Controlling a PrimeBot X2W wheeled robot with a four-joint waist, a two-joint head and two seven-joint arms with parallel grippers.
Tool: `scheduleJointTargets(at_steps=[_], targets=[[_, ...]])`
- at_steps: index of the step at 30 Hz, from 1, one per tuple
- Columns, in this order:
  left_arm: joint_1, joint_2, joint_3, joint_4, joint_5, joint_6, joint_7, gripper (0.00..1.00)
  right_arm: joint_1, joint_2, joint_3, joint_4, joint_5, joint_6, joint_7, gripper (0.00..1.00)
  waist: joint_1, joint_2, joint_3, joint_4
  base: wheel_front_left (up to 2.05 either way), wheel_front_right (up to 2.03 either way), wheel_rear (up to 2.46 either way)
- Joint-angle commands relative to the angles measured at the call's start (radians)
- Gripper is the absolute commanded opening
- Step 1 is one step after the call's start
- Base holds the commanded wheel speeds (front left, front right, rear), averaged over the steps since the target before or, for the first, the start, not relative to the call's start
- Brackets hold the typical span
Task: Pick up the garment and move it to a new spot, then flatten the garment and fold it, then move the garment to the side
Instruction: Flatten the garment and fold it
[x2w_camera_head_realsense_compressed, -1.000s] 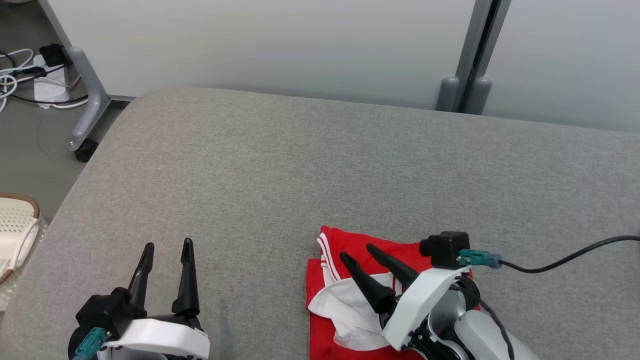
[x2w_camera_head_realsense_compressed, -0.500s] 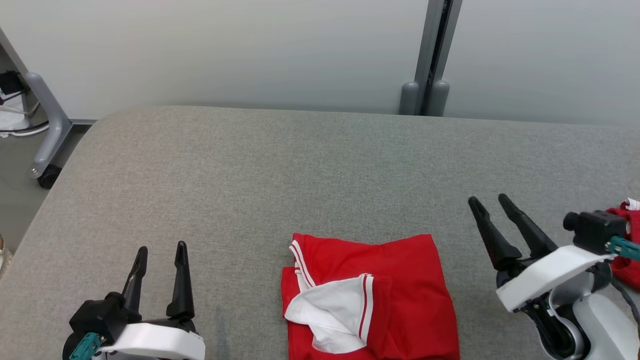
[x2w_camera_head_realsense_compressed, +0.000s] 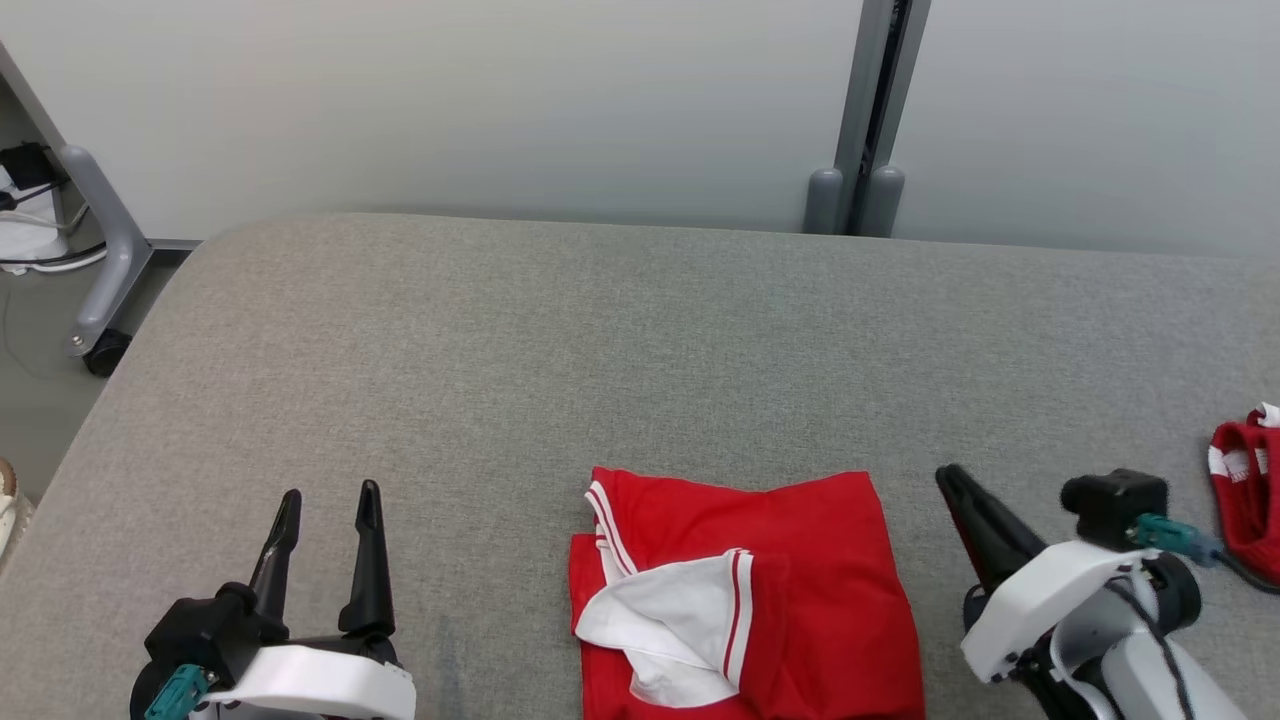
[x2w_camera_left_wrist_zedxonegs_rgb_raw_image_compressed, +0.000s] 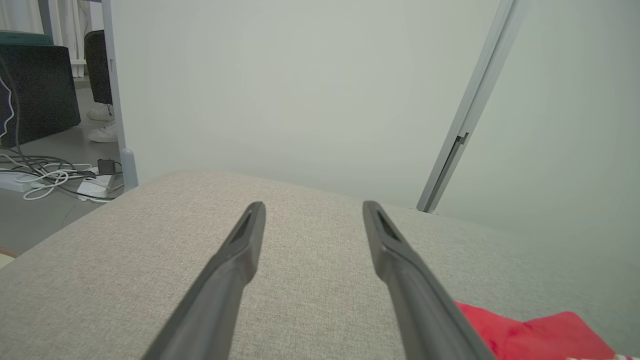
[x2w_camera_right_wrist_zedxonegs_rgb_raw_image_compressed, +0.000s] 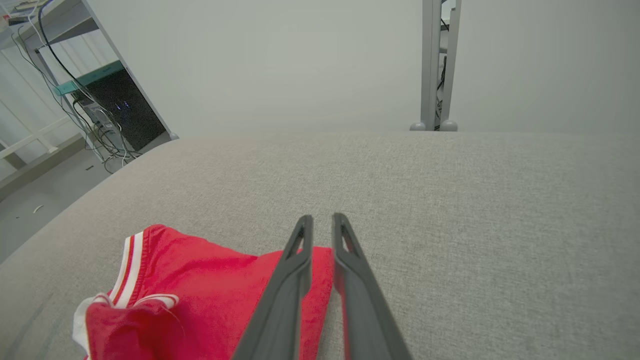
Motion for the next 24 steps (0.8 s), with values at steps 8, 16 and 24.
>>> scheduleJointTargets(at_steps=[8,16,24], targets=[[-0.008,-0.002,-0.003,-0.003,0.002,-0.006,-0.001,1.0,-0.028,0.073,0.092,0.175,-0.032,0.001,0.023,0.0,0.0,0.0,0.007,0.064,0.0,0.0,0.0],[-0.006,-0.004,-0.002,0.002,0.004,-0.009,-0.001,1.0,-0.017,0.127,0.331,0.2,0.057,0.0,0.039,0.0,0.0,0.0,0.006,0.104,0.0,0.0,0.0],[-0.017,-0.005,0.004,0.003,0.007,-0.007,-0.001,1.0,-0.069,0.148,0.592,0.107,0.245,0.0,0.006,0.0,0.0,0.0,0.008,0.077,0.0,0.0,0.0]])
